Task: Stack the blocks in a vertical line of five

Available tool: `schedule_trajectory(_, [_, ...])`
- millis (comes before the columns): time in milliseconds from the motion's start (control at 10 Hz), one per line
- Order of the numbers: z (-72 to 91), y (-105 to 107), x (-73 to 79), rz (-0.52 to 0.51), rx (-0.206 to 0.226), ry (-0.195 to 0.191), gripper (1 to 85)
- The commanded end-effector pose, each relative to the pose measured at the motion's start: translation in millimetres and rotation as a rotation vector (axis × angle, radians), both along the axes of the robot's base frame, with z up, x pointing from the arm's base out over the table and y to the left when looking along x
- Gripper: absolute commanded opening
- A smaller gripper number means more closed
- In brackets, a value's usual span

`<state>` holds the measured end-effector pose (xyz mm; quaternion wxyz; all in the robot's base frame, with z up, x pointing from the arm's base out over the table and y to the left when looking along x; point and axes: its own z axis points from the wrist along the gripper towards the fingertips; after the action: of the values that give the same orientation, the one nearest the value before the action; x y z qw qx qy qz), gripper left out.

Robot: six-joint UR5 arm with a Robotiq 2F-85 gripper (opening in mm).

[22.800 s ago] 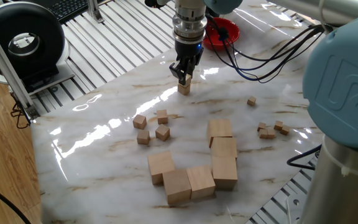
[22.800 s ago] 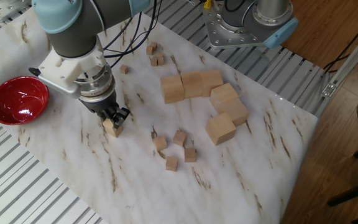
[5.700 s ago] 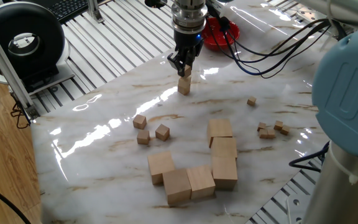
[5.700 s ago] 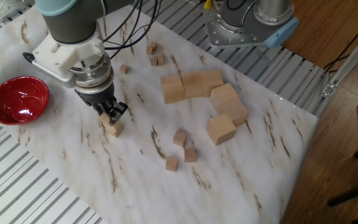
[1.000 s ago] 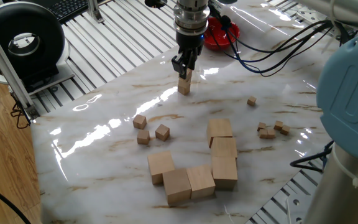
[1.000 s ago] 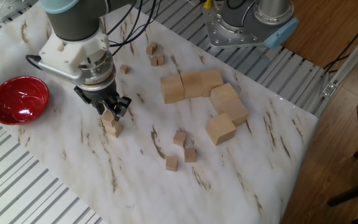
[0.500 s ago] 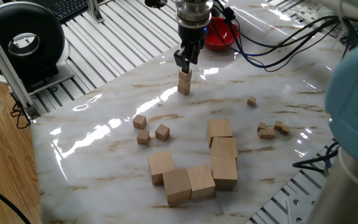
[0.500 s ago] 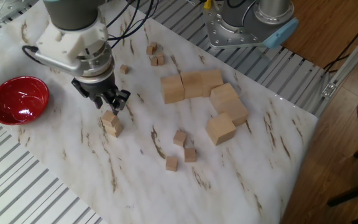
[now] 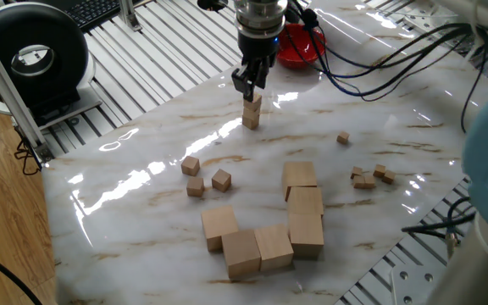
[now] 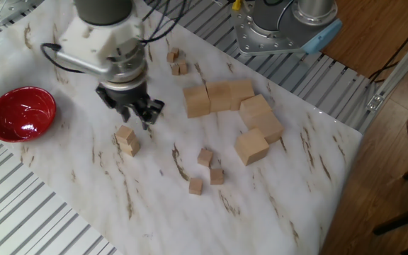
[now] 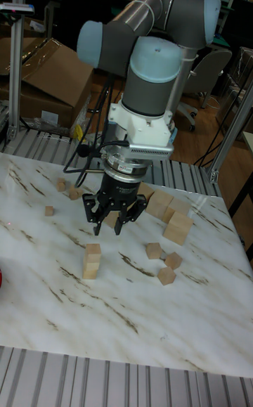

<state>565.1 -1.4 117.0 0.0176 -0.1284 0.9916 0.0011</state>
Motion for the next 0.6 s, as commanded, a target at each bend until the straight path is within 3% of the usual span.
schedule_trajectory(0, [-8.9,40.6,-14.4,-0.036,0.054,-0.060,46.7])
schedule_trajectory(100, [-13.0,56.4,-21.6,-0.036,0.091,-0.078,48.7])
schedule_trajectory(200, [-16.4,67.7,-30.3,-0.018,0.121,-0.065,50.0])
schedule_trajectory(300, [-23.0,69.5,-36.3,-0.003,0.110,-0.052,50.7])
schedule_trajectory(500, [-34.6,66.3,-32.0,0.027,0.075,-0.048,50.3])
